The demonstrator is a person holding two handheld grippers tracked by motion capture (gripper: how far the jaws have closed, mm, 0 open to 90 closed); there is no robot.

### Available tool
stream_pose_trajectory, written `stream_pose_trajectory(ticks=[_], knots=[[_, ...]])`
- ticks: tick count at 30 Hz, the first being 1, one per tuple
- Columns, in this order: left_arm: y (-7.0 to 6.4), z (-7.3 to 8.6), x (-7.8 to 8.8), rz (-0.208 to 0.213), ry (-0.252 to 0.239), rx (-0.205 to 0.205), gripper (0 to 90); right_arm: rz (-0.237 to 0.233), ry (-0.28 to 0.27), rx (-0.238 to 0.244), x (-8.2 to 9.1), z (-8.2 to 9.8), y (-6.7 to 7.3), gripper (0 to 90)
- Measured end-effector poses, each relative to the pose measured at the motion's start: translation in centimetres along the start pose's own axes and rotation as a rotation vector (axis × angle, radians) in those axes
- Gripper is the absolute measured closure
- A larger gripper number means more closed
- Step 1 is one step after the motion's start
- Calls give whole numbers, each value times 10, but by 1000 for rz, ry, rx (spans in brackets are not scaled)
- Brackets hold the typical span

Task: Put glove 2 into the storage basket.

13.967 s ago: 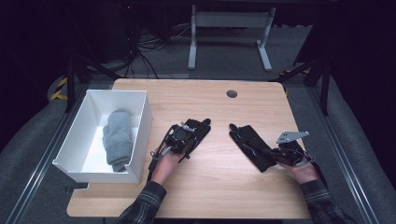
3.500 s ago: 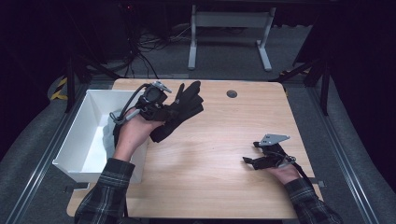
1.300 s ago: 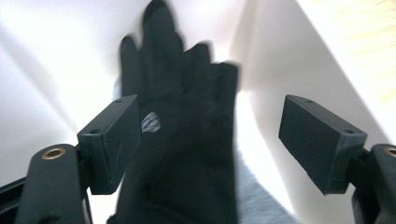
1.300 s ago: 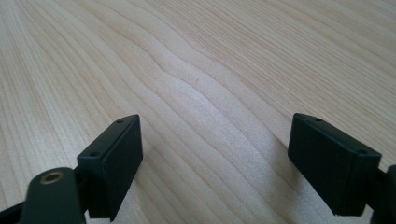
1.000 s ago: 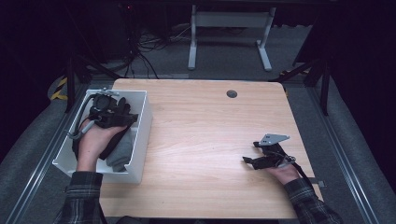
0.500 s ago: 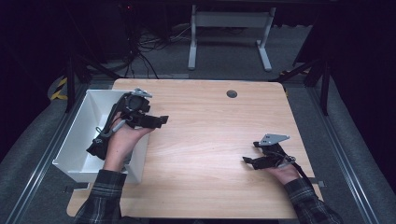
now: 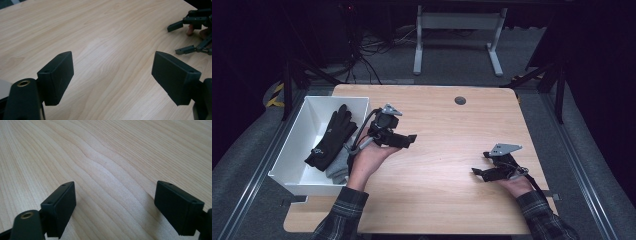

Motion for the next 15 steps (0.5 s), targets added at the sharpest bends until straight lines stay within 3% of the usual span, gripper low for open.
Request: stream_pose_trajectory(ticks=[15], knots=[[-32, 35, -49, 48, 60, -70, 168, -2, 0, 2, 0, 0, 0, 181]])
Point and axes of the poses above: each handheld gripper's, and its own axes: x roughly backward along the jaws, z roughly out of its underside, y roughly to its left, the point moved 6 cm from there along -x, roughly forward along the jaws, and after that the axes turned 7 degrees about x, right-handed, at the moved point
